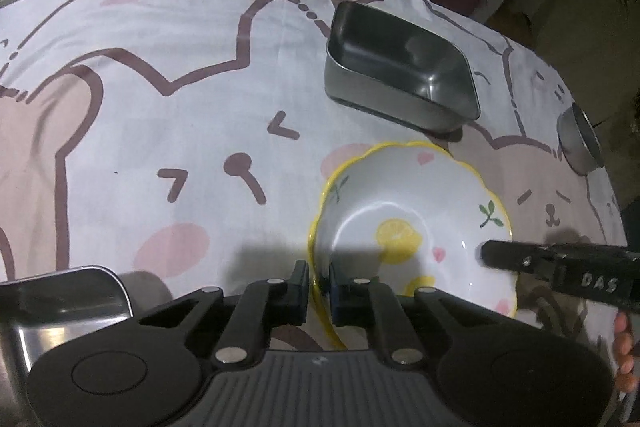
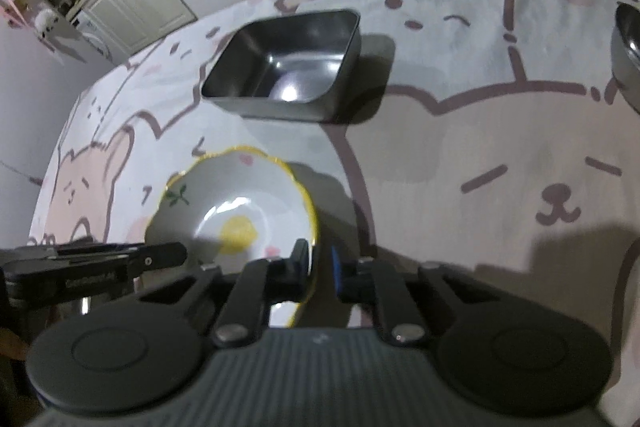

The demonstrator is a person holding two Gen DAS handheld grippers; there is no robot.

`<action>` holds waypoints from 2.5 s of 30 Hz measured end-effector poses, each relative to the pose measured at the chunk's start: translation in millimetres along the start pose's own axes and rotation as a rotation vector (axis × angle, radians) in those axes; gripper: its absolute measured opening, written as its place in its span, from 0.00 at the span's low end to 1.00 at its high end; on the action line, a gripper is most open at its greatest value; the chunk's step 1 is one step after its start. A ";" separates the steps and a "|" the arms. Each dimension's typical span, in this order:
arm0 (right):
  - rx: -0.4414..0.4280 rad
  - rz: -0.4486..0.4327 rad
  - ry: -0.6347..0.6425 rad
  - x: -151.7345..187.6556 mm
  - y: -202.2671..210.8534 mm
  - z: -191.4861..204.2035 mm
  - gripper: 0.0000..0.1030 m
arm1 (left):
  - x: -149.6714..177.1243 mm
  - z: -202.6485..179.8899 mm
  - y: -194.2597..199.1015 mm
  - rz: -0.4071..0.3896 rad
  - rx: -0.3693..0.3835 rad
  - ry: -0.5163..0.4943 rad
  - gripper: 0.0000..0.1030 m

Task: Organize plates and bowls
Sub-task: 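Lift the lemon bowl with both grippers and lower it into the cream bowl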

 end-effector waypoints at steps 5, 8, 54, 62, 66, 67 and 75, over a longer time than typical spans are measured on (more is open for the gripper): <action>0.006 0.020 0.020 0.1 -10.7 4.8 0.09 | 0.4 1.7 0.4 -0.012 0.014 0.032 0.07; 0.031 0.010 0.034 0.1 -10.5 8.4 0.08 | 0.4 -1.8 1.4 -0.018 -0.007 0.016 0.07; -0.066 -0.264 0.123 123.7 121.3 94.8 0.07 | 145.3 15.4 163.7 -0.318 0.027 0.063 0.06; -0.037 -0.145 0.143 145.0 92.5 103.1 0.07 | 158.6 27.0 141.6 -0.247 -0.017 0.054 0.06; -0.026 -0.118 0.150 147.8 85.0 102.2 0.07 | 159.9 28.1 131.1 -0.210 -0.026 0.052 0.06; -0.022 -0.111 0.149 148.0 83.3 101.4 0.07 | 160.5 27.8 128.7 -0.203 -0.031 0.050 0.06; 0.001 -0.071 0.141 152.0 76.0 96.8 0.07 | 160.7 26.2 116.1 -0.158 -0.052 0.036 0.07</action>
Point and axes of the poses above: each gripper's, at about its wrist camera, not at the fingertips, and y roughly against the way its jaws point, z to its left, x to its underside, the point moved 6 cm from there along -y, roughly the way its jaws point, and after that the axes turned 5 degrees about z, right-handed, at the moved point
